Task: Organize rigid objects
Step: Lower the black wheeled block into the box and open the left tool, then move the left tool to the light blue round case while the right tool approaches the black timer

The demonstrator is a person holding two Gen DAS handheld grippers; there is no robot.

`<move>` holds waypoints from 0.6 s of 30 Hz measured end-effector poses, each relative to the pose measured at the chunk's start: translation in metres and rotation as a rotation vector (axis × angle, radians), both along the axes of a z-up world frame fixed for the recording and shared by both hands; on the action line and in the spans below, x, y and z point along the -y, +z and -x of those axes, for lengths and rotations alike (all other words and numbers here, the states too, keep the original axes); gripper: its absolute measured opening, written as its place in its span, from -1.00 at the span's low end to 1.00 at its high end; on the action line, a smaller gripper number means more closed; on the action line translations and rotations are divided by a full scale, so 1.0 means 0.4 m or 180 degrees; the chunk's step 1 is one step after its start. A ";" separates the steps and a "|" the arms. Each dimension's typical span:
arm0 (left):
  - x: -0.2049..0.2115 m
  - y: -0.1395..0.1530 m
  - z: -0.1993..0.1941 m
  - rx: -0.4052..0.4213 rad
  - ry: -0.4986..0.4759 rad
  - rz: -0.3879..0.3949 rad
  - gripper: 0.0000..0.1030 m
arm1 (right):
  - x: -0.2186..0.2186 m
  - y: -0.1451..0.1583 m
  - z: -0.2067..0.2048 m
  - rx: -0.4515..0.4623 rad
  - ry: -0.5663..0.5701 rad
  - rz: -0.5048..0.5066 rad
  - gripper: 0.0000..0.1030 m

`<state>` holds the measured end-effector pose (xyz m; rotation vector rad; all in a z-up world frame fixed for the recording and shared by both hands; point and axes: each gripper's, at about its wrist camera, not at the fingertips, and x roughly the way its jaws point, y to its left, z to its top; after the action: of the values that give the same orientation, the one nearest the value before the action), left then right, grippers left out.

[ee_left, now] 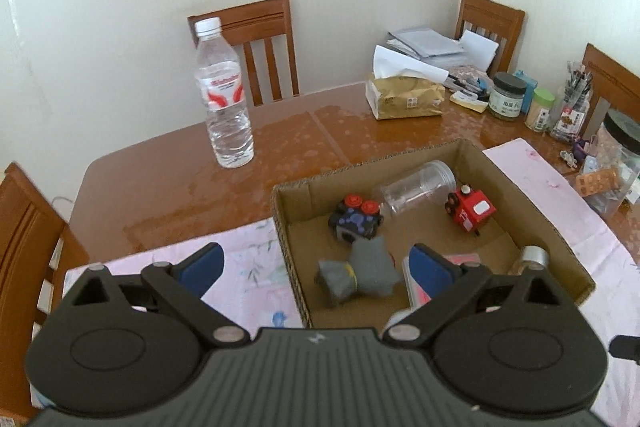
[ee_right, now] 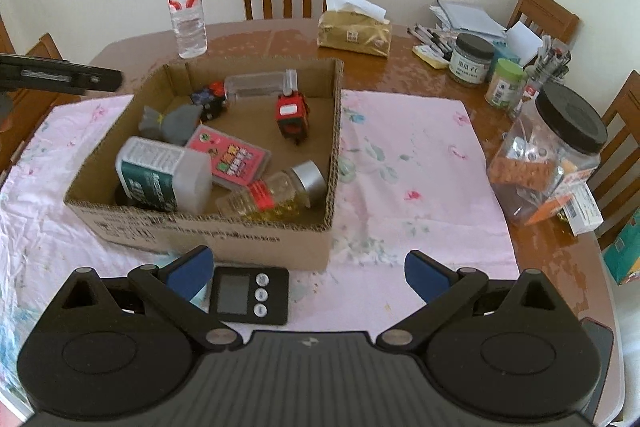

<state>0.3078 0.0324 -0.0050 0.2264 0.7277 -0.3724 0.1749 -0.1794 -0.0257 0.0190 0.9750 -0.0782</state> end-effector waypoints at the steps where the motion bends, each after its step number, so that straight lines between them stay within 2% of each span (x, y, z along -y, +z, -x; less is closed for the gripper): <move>1: -0.006 0.001 0.012 0.0009 0.0016 0.0013 0.92 | -0.001 -0.005 0.002 -0.0010 0.0002 0.0010 1.00; 11: -0.063 -0.009 0.145 0.0119 0.0281 0.0043 0.93 | -0.026 -0.089 0.016 -0.0151 0.0154 -0.0063 1.00; 15: -0.083 -0.048 0.195 0.0045 0.0465 0.0114 0.93 | -0.048 -0.128 0.014 -0.0187 0.0218 -0.0115 1.00; 18: -0.086 -0.082 0.217 -0.0104 0.0516 0.0084 0.93 | -0.064 -0.161 0.005 -0.0249 0.0230 -0.0113 1.00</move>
<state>0.2210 0.0667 -0.0377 0.1357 0.7673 -0.2317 0.1728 -0.1538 -0.0902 0.0132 1.0543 0.0049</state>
